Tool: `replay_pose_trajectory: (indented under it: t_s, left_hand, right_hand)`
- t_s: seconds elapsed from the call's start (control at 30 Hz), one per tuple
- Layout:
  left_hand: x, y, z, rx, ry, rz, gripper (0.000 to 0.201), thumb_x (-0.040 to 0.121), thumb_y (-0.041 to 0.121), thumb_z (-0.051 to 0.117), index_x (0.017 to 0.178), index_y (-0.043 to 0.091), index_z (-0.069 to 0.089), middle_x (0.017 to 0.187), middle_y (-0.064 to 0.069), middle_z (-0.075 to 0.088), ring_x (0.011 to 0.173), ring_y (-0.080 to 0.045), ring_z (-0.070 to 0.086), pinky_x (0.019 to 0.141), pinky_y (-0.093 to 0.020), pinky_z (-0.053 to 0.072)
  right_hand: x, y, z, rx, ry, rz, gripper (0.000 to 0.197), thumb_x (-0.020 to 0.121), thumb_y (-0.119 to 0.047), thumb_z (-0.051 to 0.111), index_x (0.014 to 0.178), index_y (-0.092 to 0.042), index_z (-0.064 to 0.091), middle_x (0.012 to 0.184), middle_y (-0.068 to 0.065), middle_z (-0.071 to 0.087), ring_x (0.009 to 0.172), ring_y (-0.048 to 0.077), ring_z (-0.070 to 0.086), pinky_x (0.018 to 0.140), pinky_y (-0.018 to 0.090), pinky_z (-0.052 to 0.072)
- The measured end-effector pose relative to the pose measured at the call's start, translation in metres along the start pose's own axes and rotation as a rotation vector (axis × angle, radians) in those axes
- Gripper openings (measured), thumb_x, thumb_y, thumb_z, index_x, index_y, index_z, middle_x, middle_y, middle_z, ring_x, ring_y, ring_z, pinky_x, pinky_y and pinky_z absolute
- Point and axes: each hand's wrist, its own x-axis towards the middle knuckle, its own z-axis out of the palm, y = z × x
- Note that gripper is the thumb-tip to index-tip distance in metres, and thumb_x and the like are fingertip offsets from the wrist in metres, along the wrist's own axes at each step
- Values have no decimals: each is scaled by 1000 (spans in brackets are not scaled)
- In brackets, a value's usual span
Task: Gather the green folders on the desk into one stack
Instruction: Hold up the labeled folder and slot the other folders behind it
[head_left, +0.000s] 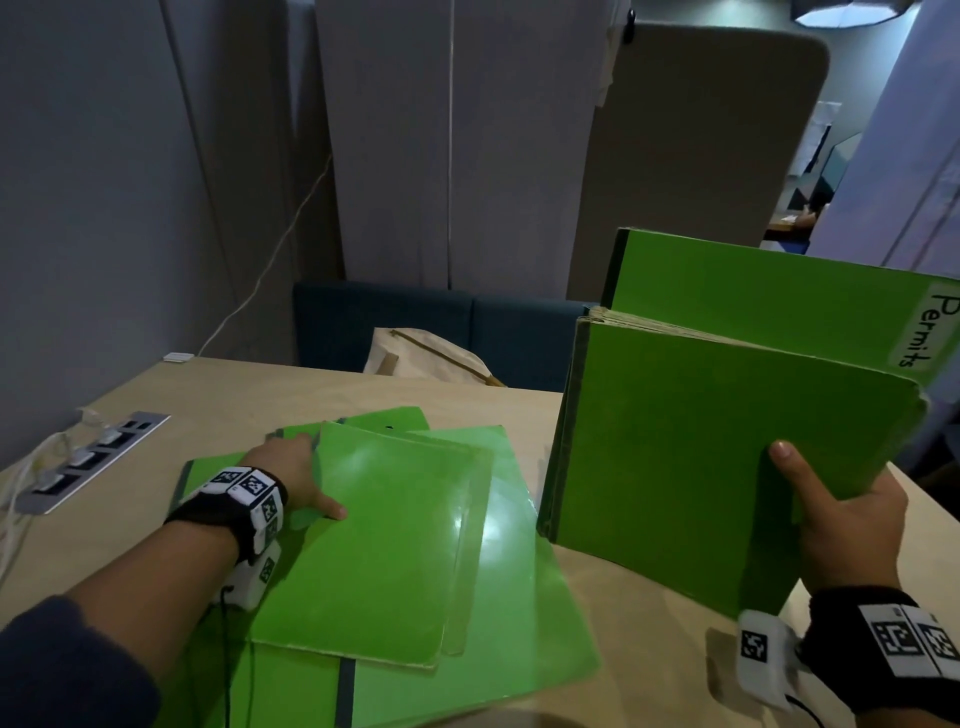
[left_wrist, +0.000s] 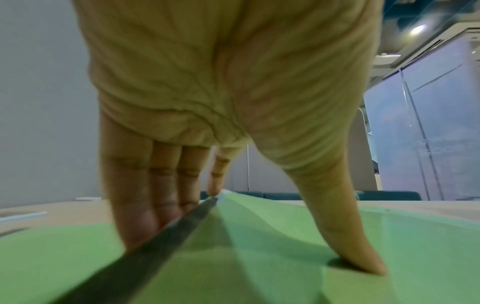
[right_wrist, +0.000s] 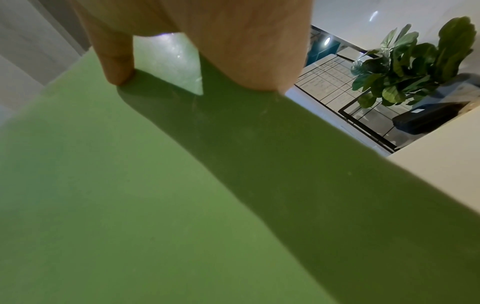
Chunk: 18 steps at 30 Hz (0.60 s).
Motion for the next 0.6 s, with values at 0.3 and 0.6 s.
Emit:
replay_pose_trajectory:
  t_s: [0.3,0.6]
  left_hand:
    - [9,0,-2,-656,-150,-1,65,59,22,95,114,9,63,99,-6,73,88,-25,71,87,-46,59]
    - [-27,-14,-84,-1026,262,465,69,62,13,92,119,29,56,116,3,70,100,-15,70,83,-39,57]
  right_hand:
    - [-5,-12,3,-31,-26,37,84,39,-87,79,101,-33,68,97,-16,73,89,-1,69,76,29,53]
    - [-2,-8,1,22,-22,9,108,42,-86,81,126,-19,67,110,-12,71,90,-8,71,70,12,58]
